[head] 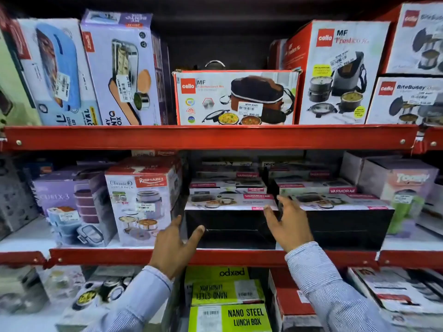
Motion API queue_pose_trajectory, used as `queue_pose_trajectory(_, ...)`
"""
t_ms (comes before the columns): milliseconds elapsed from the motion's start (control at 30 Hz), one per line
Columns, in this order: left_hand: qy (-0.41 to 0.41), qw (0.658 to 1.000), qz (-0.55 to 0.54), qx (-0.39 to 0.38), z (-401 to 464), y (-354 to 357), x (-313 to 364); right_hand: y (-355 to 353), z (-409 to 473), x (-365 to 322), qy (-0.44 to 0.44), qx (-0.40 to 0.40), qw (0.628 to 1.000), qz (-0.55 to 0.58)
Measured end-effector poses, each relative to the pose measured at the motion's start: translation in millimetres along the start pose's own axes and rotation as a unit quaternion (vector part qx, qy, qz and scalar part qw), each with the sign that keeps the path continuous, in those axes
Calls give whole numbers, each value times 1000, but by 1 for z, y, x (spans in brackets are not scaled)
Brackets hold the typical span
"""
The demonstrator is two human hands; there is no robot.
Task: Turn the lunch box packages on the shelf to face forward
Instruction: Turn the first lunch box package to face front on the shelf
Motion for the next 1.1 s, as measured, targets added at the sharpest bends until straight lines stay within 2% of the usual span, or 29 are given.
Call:
queue_pose_trajectory(67, -39, 997, -63, -19, 5, 4, 3, 2, 3, 0, 42, -32, 998, 24)
queue_pose_trajectory(167, -54, 979, -187, -62, 11, 11, 1, 2, 3, 2, 77, -76, 991, 83)
queue_pose_trajectory(267, -61, 957, -281, -28, 10, 9, -11, -6, -5, 9, 71, -56, 982, 168)
queue_pose_trajectory(400, -24, 929, -370, -11, -4, -14, 0, -21, -15, 21, 74, -9, 966, 248)
queue_pose_trajectory(500, -15, 928, -372, 20, -1, -25, -4, -28, -19, 20, 80, 14, 951, 297)
queue_pose_trajectory(633, -27, 926, -374, 48, 2, -23, -13, -25, -18, 25, 60, 46, 962, 263)
queue_pose_trajectory(733, -33, 936, -351, 16, 3, -13, -21, -11, -15, 38, 61, 11, 969, 240)
queue_pose_trajectory(867, -37, 961, -273, 30, 13, 3, -37, 9, -11, 48, 74, -6, 984, 162)
queue_pose_trajectory(1100, -72, 968, -232, 58, 27, 30, -54, 38, -6, 53, 125, -25, 981, 146)
Point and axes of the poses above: each hand's wrist, its own z-axis towards the middle knuckle, its own y-axis out of the palm, x = y × z, the point moved 2 cm from there along z, towards the middle knuckle, and after that the axes turned 9 degrees about -x, right-handed, at the moved point
